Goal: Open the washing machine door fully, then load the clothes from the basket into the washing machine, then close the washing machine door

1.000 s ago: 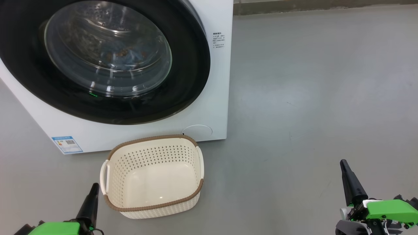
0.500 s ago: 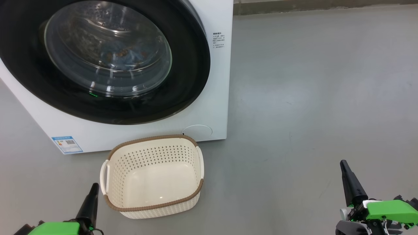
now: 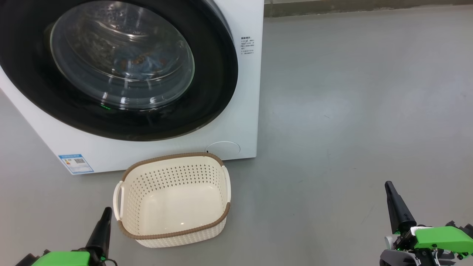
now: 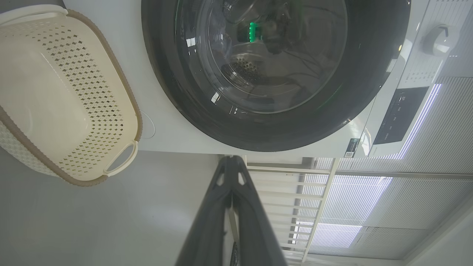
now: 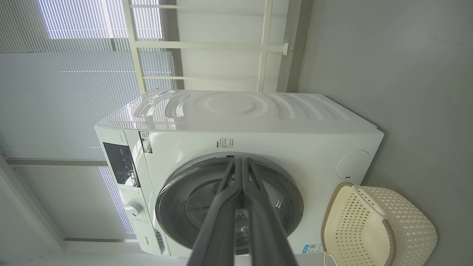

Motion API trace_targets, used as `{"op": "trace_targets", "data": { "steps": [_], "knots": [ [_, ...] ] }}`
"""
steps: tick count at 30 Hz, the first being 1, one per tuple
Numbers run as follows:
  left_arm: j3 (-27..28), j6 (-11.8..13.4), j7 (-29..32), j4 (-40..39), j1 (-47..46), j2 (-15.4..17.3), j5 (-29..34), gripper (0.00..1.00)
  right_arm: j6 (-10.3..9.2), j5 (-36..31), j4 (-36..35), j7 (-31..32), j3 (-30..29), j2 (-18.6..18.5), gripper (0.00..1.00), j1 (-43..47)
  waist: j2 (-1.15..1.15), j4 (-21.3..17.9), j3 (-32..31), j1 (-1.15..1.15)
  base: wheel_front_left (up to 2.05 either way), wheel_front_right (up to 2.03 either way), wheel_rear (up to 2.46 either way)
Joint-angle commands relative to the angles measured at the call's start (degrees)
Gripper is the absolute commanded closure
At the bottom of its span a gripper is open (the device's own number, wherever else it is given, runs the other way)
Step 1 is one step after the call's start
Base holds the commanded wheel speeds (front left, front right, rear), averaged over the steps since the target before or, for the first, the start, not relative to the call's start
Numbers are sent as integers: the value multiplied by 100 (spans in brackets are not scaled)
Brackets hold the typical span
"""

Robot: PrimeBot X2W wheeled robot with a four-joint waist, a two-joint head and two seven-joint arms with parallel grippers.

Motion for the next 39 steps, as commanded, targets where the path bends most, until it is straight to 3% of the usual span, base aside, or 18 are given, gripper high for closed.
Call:
{"op": "trace_targets", "data": {
  "steps": [1,39],
  "knots": [
    [202,-17,23,-155,-237,93,-27,100,9,62,-175,43,131,-45,100,-60,0,0,0,-1,0,0,0],
    [216,-17,35,-155,-239,83,-15,100,9,62,-175,43,132,-45,100,-60,0,0,0,-1,0,0,0]
  ]
}}
